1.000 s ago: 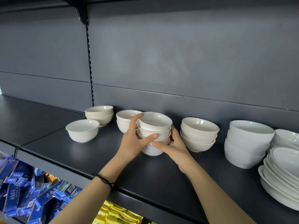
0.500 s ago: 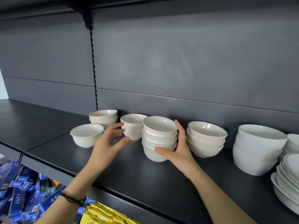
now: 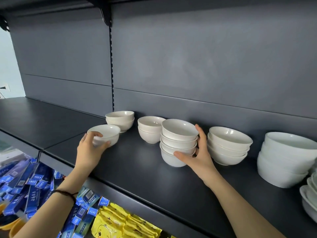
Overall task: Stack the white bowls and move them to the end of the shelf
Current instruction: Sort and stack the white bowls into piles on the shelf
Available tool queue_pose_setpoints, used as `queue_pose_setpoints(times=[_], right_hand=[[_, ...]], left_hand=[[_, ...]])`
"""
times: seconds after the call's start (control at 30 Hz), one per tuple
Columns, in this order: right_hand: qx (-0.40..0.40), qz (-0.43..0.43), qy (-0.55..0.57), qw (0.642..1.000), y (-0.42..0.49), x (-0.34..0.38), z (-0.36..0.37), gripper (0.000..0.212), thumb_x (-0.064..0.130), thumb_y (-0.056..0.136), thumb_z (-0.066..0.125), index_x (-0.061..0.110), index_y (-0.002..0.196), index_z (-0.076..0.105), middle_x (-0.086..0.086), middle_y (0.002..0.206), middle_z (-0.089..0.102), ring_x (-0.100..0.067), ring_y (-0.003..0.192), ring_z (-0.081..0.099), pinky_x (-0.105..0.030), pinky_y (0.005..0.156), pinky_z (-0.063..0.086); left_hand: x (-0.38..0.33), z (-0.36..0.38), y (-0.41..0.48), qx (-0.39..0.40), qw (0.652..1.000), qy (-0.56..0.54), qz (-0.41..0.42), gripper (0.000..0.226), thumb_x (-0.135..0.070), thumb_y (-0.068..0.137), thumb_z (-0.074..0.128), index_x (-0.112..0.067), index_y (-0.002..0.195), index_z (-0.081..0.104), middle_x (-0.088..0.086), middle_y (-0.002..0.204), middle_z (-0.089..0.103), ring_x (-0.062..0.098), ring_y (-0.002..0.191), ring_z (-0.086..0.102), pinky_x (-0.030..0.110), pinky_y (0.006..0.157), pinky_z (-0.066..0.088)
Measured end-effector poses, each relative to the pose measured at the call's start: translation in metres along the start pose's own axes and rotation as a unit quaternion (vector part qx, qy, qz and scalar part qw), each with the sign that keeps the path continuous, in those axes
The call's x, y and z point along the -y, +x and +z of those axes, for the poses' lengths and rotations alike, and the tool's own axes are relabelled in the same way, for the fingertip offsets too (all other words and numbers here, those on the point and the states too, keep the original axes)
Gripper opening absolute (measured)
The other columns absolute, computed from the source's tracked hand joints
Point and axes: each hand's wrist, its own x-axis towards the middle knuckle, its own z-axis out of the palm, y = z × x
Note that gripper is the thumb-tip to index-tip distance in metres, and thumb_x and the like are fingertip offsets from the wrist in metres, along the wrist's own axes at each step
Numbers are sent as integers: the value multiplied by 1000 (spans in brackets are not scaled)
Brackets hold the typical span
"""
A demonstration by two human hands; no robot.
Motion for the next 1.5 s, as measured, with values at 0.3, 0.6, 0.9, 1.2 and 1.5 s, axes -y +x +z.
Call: queue_pose_setpoints(times=[0.3,0.6,0.9,1.2,1.5], right_hand=[[-3,-1,-1,1000,1,-2,-1,100,42,55,87,76,126,24,30,147,36,-5,136,43,-37,112,42],[0,0,2,1000,2,-3,-3,101,21,69,89,71,128,23,37,141,35,-5,136,42,-32,110,42],[3,11,-5,1000,2,-4,-4,103,18,71,88,70,128,20,33,144,36,8,132,42,-27,109,41],[13,42,-12,999,3,-3,-4,123,24,68,89,54,147,0,48,127,29,12,126,41,-31,113,38],[14,27,-18,999,5,-7,-4,117,32,64,90,57,142,6,40,136,32,1,135,40,-27,107,42]], left_hand=[[-2,4,3,25,1000,-11,-11,31,-22,86,73,-9,97,47,14,106,54,33,97,51,36,75,37],[-26,2,-6,-4,997,-73,39,31,-26,86,73,-10,95,48,17,96,62,35,90,57,28,64,41],[-104,17,-27,-20,940,-308,148,24,-38,90,64,-34,96,41,0,85,59,-3,71,56,11,63,42],[-141,63,-37,85,894,-388,206,28,-43,79,63,-29,92,43,-6,83,60,9,76,59,22,69,47],[-142,85,-37,127,908,-324,232,28,-48,78,66,-36,90,43,-17,88,54,11,84,53,22,77,42]])
